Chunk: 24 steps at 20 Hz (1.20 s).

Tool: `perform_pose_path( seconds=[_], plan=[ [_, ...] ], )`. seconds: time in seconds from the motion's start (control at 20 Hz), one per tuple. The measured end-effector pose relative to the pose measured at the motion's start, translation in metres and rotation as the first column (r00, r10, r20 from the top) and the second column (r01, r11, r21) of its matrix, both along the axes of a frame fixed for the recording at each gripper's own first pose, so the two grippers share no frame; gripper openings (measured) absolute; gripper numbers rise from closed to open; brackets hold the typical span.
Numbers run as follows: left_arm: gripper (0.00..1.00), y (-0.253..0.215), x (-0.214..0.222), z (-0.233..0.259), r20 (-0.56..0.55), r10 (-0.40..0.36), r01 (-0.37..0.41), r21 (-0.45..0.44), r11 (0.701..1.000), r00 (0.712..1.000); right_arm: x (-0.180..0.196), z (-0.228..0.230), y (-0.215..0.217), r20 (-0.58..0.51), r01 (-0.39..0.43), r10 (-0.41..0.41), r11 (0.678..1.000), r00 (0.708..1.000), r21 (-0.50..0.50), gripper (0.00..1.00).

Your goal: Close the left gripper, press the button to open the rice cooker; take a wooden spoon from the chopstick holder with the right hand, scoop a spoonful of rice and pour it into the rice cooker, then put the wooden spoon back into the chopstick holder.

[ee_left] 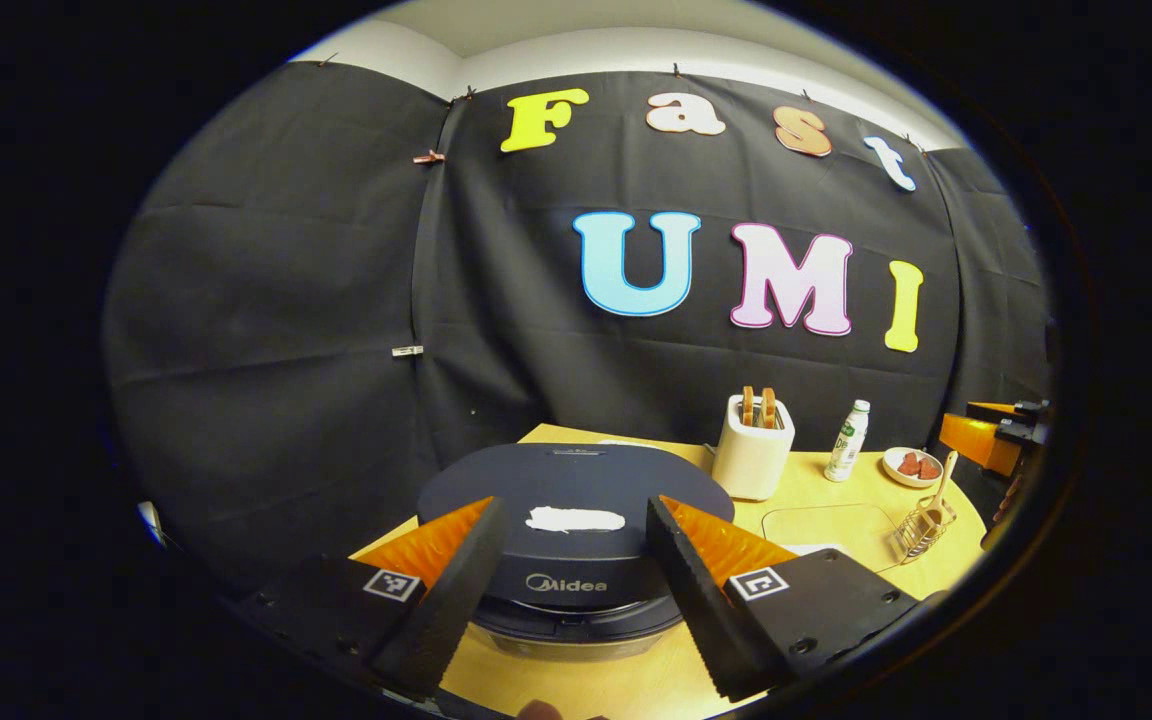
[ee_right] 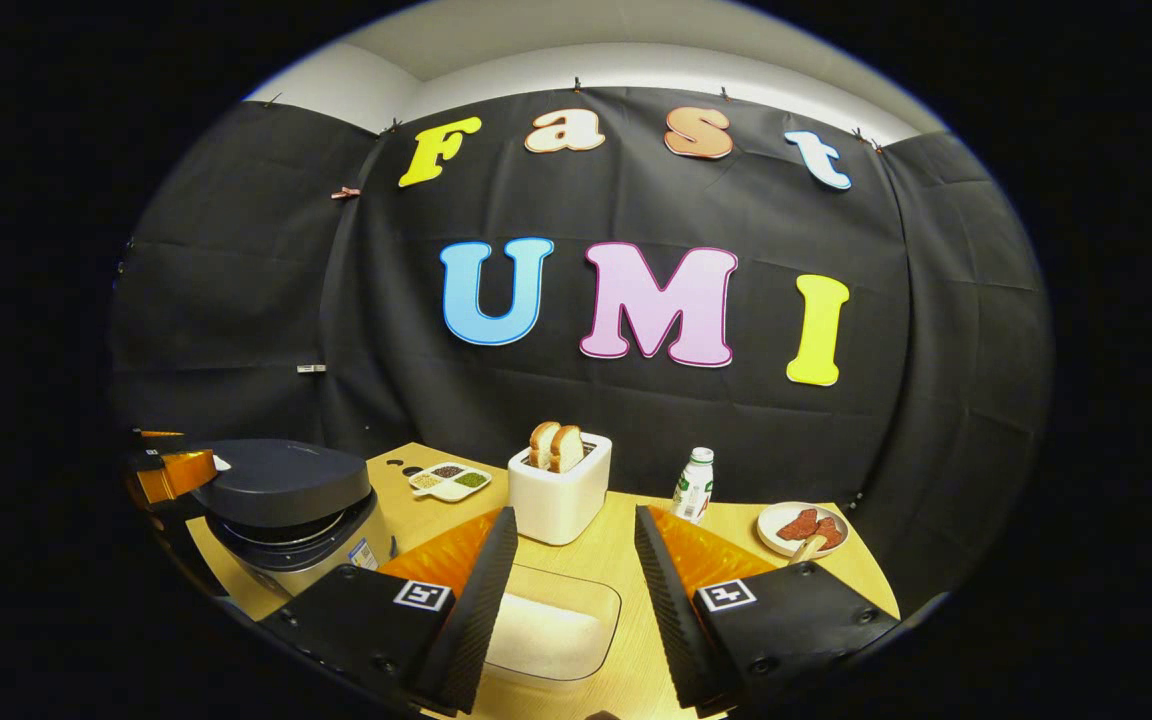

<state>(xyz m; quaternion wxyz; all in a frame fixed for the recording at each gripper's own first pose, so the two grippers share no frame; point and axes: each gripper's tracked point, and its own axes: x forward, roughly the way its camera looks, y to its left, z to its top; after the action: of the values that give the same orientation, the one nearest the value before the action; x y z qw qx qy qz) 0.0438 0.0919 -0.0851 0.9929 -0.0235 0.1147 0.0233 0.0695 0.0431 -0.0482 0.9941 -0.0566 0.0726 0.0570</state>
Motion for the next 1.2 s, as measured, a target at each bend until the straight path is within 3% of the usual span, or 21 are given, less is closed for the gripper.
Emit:
perform_pose_path(
  seconds=[0.75,1.2],
  plan=[
    [0.97,-0.001,-0.008,-0.055,-0.095,-0.015,0.016,0.014,1.0,0.995,-0.003,0.004,0.003,0.013,-0.005,0.005,1.0,1.0,-0.013,0.75],
    [0.98,-0.002,-0.008,-0.066,-0.078,-0.055,0.056,0.013,0.998,0.995,0.001,0.001,0.012,0.009,-0.021,0.021,1.0,1.0,-0.009,0.75]
  ],
)
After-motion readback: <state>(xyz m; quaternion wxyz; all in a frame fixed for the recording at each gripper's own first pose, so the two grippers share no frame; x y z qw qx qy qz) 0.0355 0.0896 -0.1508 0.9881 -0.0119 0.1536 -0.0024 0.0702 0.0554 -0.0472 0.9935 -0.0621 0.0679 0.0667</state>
